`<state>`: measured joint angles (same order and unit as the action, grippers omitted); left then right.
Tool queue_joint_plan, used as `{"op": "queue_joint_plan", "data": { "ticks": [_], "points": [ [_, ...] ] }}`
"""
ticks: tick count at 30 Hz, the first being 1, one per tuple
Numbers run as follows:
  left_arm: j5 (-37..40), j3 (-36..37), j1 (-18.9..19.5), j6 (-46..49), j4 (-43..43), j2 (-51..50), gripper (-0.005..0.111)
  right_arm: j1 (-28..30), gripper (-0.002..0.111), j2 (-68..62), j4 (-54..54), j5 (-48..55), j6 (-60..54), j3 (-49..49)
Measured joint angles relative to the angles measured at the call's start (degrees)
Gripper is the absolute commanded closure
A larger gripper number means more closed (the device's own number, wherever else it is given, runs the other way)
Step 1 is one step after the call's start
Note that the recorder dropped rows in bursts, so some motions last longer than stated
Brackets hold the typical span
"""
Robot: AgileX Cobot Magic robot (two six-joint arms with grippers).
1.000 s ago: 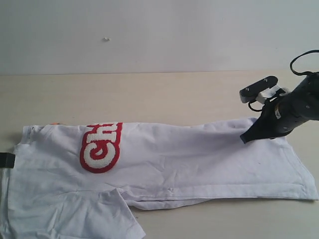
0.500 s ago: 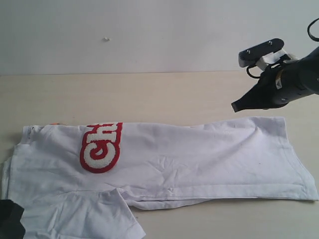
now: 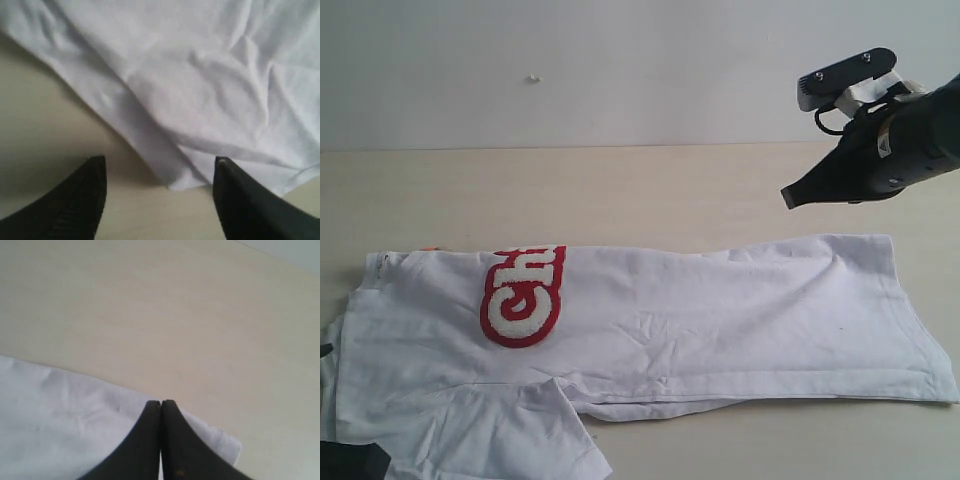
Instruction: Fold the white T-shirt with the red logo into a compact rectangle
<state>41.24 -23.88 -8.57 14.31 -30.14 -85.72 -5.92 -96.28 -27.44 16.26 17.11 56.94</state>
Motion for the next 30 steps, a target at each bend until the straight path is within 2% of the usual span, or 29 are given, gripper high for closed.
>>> {"op": "queue_joint_plan", "data": {
  "ticks": [9,11,13,15,20,22,24,26,30],
  "points": [
    [0.1,0.0,0.0,7.1,-12.8,-4.3,0.048,0.0,0.108,0.3,0.3,0.8,0.0,0.0],
    [0.5,0.0,0.0,8.2,-14.8,-5.0,0.059,0.0,0.108,0.3,0.4,1.0,0.0,0.0],
    [0.6,0.0,0.0,8.7,-16.3,-6.0,0.080,0.0,0.108,0.3,0.5,1.4,0.0,0.0],
    [0.6,0.0,0.0,9.4,-17.1,-7.1,0.106,0.0,0.108,0.3,0.5,1.9,0.0,0.0],
    [4.4,0.0,0.0,18.0,-21.8,-8.1,0.107,0.0,0.108,0.3,0.7,4.3,0.0,0.0],
    [8.7,-0.1,0.0,21.4,-24.5,-8.1,0.107,0.0,0.108,0.3,0.7,5.1,0.0,0.0],
    [17.7,-1.8,0.0,27.2,-29.9,-8.1,0.107,0.0,0.108,0.9,1.7,6.6,-0.7,0.0],
    [22.7,-3.7,0.0,30.4,-34.4,-8.2,0.107,0.0,0.108,2.2,4.5,7.2,-4.1,0.0],
    [23.9,-7.2,0.0,31.8,-39.1,-8.3,0.107,0.0,0.108,3.5,11.8,8.6,-11.5,0.0]
  ]
}}
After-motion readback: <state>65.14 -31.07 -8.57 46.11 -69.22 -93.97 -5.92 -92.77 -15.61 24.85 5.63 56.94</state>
